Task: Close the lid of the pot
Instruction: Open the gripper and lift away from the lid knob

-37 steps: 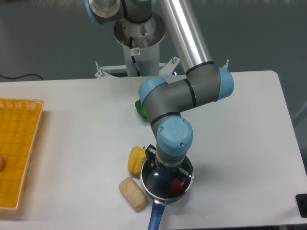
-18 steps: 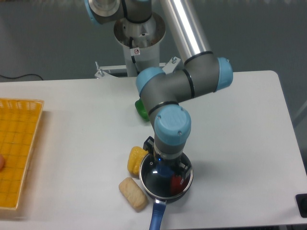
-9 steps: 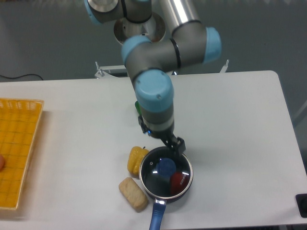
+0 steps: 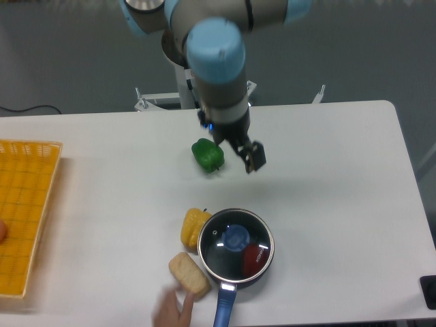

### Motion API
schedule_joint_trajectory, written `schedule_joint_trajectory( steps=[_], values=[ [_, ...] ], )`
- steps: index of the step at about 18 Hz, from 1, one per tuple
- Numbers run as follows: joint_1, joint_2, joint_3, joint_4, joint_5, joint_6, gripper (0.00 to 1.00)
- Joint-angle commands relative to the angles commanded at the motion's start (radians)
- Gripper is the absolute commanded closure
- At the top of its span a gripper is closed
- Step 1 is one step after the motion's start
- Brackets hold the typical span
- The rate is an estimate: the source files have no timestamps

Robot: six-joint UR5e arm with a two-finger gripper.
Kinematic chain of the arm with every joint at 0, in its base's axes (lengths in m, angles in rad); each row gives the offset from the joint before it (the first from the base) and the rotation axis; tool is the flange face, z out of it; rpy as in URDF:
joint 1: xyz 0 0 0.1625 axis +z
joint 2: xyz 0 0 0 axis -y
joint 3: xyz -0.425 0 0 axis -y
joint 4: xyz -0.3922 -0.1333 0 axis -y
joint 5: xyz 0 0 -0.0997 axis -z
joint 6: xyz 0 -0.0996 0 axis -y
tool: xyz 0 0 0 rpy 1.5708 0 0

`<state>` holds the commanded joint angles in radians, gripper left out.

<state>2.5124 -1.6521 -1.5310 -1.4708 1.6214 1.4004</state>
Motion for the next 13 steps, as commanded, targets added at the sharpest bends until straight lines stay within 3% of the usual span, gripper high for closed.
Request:
schedule_joint_trajectory(
  steps=[4, 7, 13],
  values=[
    [0.087, -0.006, 0.018, -0.101, -0.084, 0.11, 0.0],
    [0.094, -0.02, 0.012, -0.103, -0.094, 0.184, 0.0],
    [0.098, -0.063, 0.011, -0.088, -0.091, 0.19, 0.0]
  ],
)
